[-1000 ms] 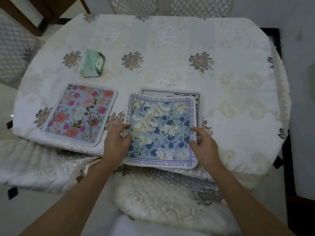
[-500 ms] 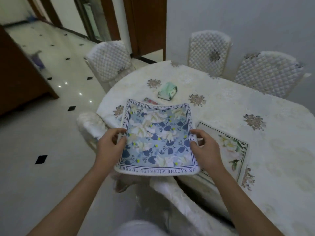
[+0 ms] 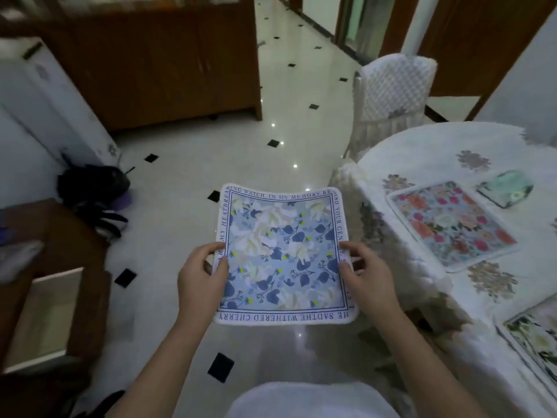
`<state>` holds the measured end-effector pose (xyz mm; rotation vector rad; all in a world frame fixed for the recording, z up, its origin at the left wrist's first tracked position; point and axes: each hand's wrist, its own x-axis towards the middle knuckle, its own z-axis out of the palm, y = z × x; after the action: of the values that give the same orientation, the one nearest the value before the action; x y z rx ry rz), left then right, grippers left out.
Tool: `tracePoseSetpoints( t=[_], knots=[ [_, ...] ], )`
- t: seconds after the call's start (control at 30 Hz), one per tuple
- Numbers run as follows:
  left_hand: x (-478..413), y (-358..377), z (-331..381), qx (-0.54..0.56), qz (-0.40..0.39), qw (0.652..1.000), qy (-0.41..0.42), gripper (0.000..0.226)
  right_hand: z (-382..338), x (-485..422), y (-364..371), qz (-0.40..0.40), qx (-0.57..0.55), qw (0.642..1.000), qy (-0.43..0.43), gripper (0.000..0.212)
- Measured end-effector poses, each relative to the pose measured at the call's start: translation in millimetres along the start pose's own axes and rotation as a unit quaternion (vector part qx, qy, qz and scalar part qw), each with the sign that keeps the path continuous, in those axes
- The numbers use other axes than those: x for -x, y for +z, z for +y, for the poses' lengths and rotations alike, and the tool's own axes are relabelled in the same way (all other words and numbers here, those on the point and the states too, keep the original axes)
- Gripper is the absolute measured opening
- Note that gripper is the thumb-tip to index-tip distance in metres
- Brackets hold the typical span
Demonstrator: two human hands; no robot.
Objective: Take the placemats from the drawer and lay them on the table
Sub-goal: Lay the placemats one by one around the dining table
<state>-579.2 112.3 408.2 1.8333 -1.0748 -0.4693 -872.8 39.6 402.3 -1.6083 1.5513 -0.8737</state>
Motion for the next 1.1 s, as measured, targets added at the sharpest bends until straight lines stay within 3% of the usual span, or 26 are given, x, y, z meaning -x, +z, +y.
tracePoseSetpoints(
  t=[0.23,0.53,0.93,1.1],
  knots=[
    [-25,-54,-37,-0.016,0.083,0.995,-0.056,0.028,-39,-54,79,-0.086,0.026,0.995,-0.052,0.034],
    [-150,-49,-81,-0.062,0.073,0.991,-0.097,0.034,-48,-175,175,-0.130,0.023,0.989,-0.058,0.037],
    [-382,-25,-43,-0.055,0.119,0.990,-0.042,0.037,-135,-395,214,-0.107,0.012,0.988,-0.109,0.036],
    [-461,6,-47,-0.045,0.101,0.993,-0.040,0.035,-140,-463,225,-0.095,0.019,0.991,-0.095,0.035]
  ],
)
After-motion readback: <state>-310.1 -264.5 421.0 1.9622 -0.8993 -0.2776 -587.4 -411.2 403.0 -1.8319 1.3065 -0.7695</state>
